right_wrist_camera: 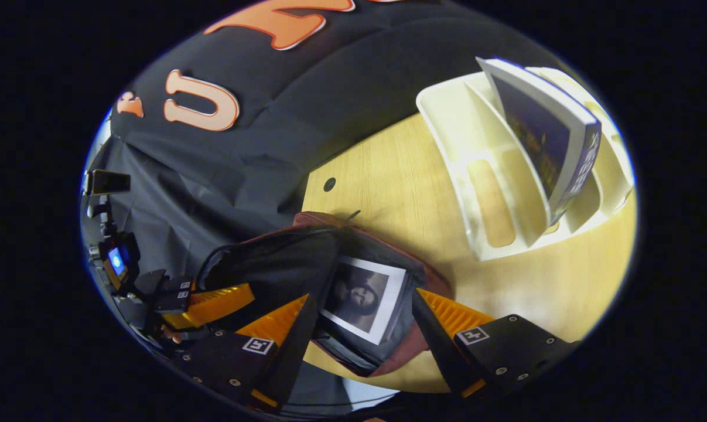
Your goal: Open the schoolbag, grab two books from the bookshelf and put them into the schoolbag.
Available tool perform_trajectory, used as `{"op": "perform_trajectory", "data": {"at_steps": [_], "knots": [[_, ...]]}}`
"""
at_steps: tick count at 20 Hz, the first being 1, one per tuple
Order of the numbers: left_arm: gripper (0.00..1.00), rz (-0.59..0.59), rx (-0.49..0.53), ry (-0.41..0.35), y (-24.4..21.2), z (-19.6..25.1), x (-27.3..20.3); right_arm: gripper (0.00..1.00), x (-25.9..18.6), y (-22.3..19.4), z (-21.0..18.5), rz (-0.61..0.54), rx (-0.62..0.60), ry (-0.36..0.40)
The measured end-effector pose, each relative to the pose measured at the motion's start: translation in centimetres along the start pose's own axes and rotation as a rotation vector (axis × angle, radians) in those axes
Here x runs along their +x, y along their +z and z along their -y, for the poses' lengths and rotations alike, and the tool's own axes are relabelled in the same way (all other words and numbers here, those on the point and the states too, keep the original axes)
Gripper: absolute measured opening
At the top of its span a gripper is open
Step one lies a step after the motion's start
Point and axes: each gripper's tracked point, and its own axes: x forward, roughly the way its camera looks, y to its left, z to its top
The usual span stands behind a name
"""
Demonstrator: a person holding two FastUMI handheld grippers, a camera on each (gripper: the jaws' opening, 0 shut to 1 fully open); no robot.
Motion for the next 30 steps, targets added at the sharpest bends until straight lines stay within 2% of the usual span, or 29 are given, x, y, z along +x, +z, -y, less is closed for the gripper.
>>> {"op": "perform_trajectory", "data": {"at_steps": [2, 4, 6, 9, 12, 13, 18, 20, 26, 30], "knots": [[0.04, -0.008, -0.005, 0.003, -0.1, 0.1, 0.2, 0.97, -2.2, 0.6, 1.6, -0.018, -0.067, -0.050], [0.03, -0.013, -0.009, 0.003, 0.0, 0.3, 0.5, 0.97, -4.4, 0.5, 3.2, -0.083, -0.124, -0.098], [0.04, -0.018, -0.014, 0.003, -0.1, 0.6, 0.8, 0.97, -6.9, 1.5, 3.5, -0.108, -0.178, -0.103], [0.04, -0.027, -0.023, 0.004, -0.5, 0.9, 1.3, 0.98, -10.0, 5.2, 4.9, -0.084, -0.278, -0.168], [0.03, -0.035, -0.020, 0.011, -0.4, 0.8, 1.4, 0.97, -12.1, 8.9, 6.3, -0.072, -0.310, -0.229], [0.04, -0.043, -0.019, 0.015, -0.4, 0.8, 1.6, 0.97, -12.3, 10.0, 7.3, -0.063, -0.343, -0.279], [0.04, -0.055, -0.029, 0.024, -0.2, 0.7, 2.1, 0.98, -11.2, 14.9, 9.0, -0.067, -0.348, -0.329], [0.04, -0.064, -0.031, 0.026, -0.3, 0.4, 2.2, 0.97, -10.2, 15.7, 11.4, -0.096, -0.356, -0.377], [0.03, -0.084, -0.062, 0.038, -0.5, -0.1, 3.0, 0.98, -5.9, 17.2, 14.3, -0.200, -0.292, -0.376], [0.04, -0.106, -0.081, 0.033, -0.6, -0.2, 3.8, 0.96, -3.2, 17.3, 17.1, -0.269, -0.296, -0.430]]}}
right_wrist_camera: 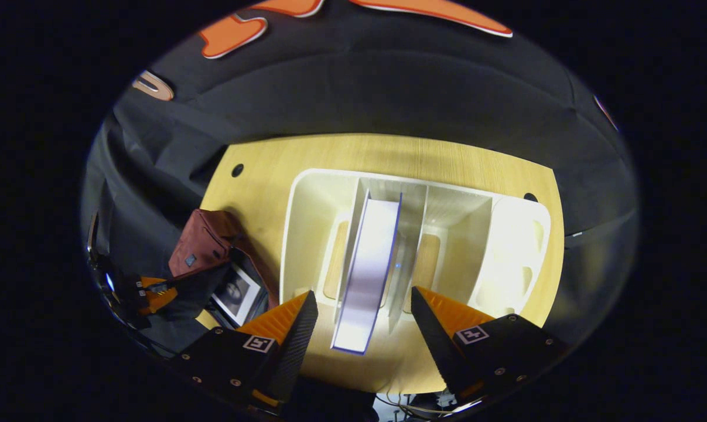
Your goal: Open the schoolbag, grab two books from the bookshelf and put them into the schoolbag.
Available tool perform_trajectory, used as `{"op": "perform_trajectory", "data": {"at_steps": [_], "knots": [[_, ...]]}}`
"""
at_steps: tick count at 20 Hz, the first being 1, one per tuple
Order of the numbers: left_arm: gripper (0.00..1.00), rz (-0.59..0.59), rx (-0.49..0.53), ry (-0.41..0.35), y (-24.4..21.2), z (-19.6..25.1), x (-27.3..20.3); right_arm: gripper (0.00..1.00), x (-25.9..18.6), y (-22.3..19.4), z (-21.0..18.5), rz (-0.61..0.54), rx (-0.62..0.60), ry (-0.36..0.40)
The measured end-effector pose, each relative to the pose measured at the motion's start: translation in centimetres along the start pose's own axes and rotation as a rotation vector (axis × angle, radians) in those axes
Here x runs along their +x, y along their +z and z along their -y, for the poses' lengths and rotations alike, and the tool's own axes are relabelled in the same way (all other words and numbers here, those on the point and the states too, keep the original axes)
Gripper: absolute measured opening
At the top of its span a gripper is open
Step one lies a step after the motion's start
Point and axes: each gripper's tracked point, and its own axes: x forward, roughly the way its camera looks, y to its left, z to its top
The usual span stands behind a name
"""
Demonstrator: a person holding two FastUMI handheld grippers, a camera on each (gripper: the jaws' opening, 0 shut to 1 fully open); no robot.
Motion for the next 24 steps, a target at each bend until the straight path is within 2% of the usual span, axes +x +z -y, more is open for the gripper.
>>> {"op": "perform_trajectory", "data": {"at_steps": [2, 4, 5, 6, 7, 8, 10, 12, 13, 14, 15, 16, 24], "knots": [[0.04, -0.007, -0.004, -0.003, 0.1, -0.1, 0.3, 0.91, 0.9, 0.5, -0.1, -0.019, 0.027, 0.009], [0.03, -0.018, -0.010, -0.007, 0.0, -0.2, 0.9, 0.78, 2.1, 1.0, 0.1, -0.034, 0.048, 0.000], [0.03, -0.022, -0.014, -0.009, 0.1, -0.2, 1.1, 0.69, 2.7, 1.0, 0.1, -0.046, 0.057, -0.005], [0.04, -0.024, -0.014, -0.010, 0.1, -0.1, 1.2, 0.54, 3.2, 0.9, 0.0, -0.061, 0.061, -0.008], [0.04, -0.024, -0.014, -0.010, 0.3, -0.2, 1.3, 0.48, 3.6, 1.0, 0.2, -0.070, 0.066, -0.016], [0.04, -0.023, -0.010, -0.011, 0.2, -0.2, 1.3, 0.56, 4.0, 1.1, 0.2, -0.072, 0.074, -0.023], [0.04, -0.022, -0.007, -0.010, 0.2, -0.2, 1.3, 0.53, 4.4, 1.3, 0.5, -0.081, 0.090, -0.032], [0.04, -0.020, -0.004, -0.012, 0.3, -0.2, 1.4, 0.48, 4.8, 1.4, 1.5, -0.087, 0.109, -0.073], [0.04, -0.019, -0.006, -0.013, 0.3, -0.3, 1.4, 0.43, 4.8, 1.3, 1.7, -0.088, 0.120, -0.073], [0.04, -0.017, -0.009, -0.016, 0.3, -0.2, 1.5, 0.31, 4.6, 1.0, 2.0, -0.098, 0.128, -0.071], [0.03, -0.016, -0.013, -0.019, 0.3, -0.1, 1.5, 0.48, 4.5, 0.8, 2.1, -0.100, 0.138, -0.076], [0.04, -0.016, -0.016, -0.021, 0.4, 0.0, 1.5, 0.39, 4.1, 0.8, 2.2, -0.099, 0.140, -0.075], [0.04, -0.001, -0.017, -0.028, 0.6, 0.1, 1.6, 0.38, -3.1, 0.8, 1.2, -0.001, 0.135, -0.034]]}}
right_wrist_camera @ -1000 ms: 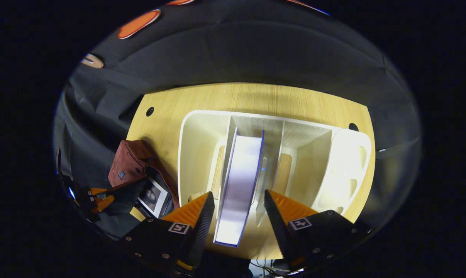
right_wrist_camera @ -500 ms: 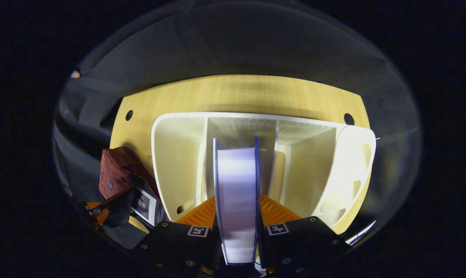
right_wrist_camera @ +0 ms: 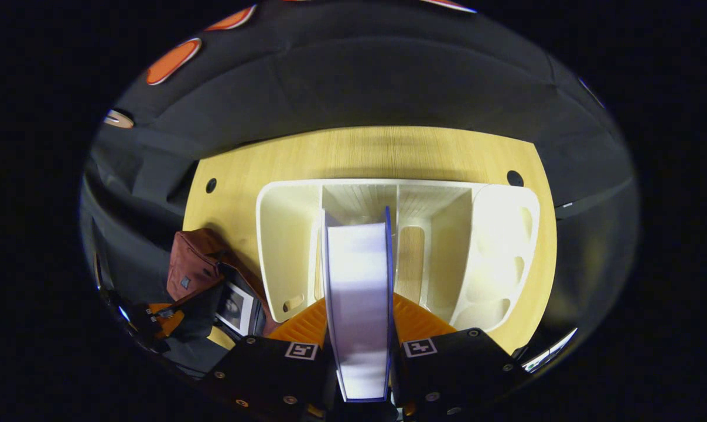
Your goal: Open the schoolbag, grab two books from the bookshelf and put them into the schoolbag.
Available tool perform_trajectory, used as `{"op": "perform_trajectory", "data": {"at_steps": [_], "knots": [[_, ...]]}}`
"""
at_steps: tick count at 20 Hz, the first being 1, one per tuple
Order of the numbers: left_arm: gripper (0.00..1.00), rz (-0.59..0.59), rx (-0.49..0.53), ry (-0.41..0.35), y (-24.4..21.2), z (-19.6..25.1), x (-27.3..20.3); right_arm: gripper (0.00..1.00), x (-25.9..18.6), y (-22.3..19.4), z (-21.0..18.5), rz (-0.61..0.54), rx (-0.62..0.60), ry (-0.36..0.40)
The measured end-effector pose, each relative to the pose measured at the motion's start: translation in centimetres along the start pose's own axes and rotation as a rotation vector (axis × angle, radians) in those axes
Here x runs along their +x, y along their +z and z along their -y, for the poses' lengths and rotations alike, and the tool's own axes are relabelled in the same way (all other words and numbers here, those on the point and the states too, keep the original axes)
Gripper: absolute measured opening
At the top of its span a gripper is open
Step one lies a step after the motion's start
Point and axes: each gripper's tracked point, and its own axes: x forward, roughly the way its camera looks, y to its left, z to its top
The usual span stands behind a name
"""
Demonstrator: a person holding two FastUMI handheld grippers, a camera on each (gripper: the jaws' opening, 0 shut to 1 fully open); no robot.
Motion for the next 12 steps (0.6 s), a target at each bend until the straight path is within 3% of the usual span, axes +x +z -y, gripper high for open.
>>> {"op": "perform_trajectory", "data": {"at_steps": [5, 12], "knots": [[0.04, 0.009, 0.037, 0.019, 0.1, -0.5, -0.2, 0.38, -5.8, -0.6, -0.8, 0.088, 0.013, 0.070], [0.04, 0.031, 0.011, 0.007, 0.2, -0.2, -0.1, 0.37, -11.7, -2.6, -0.9, 0.188, 0.049, 0.156]]}}
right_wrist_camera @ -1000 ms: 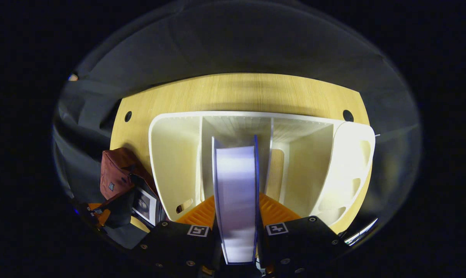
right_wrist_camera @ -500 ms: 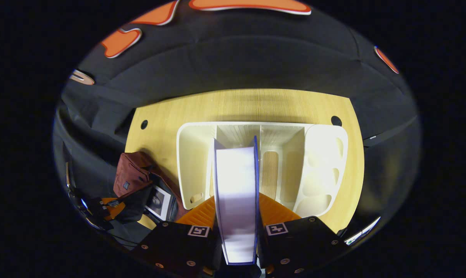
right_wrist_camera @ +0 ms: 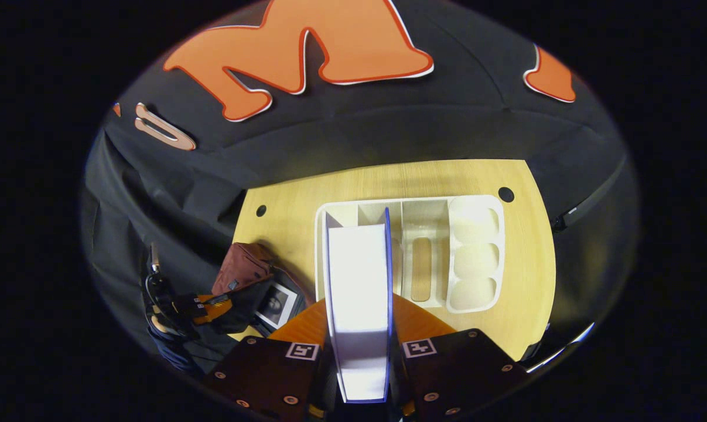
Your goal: Open the schoolbag, grab two books from the bookshelf and put them into the schoolbag.
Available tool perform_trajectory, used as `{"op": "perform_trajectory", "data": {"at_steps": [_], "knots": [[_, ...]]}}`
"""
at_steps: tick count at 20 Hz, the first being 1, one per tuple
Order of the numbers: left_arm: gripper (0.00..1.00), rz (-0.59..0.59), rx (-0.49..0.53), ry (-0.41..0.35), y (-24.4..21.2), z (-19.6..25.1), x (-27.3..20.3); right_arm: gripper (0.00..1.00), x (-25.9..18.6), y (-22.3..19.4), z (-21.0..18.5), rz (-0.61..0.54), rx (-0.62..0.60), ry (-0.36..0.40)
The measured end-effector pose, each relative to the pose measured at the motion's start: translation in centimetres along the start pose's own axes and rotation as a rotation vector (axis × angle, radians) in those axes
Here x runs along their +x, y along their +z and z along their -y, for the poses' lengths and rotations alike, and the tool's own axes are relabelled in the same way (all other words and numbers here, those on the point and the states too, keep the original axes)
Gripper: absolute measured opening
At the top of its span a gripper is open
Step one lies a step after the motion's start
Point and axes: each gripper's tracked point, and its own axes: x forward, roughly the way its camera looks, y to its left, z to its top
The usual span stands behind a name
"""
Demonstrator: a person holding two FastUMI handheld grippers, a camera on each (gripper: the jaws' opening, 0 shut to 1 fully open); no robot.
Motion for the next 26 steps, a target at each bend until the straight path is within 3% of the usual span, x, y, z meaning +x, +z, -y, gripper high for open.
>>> {"op": "perform_trajectory", "data": {"at_steps": [5, 14, 26], "knots": [[0.04, 0.013, 0.010, 0.006, -0.1, 0.1, -0.8, 0.37, -1.6, -1.6, -2.3, 0.041, 0.019, 0.088], [0.04, 0.048, 0.010, -0.018, -0.4, 2.1, -2.1, 0.37, 2.4, -10.4, -9.9, -0.083, 0.135, 0.376], [0.03, 0.076, -0.010, 0.027, -0.2, 2.0, -3.9, 0.37, 12.1, -16.2, -16.3, -0.153, 0.215, 0.477]]}}
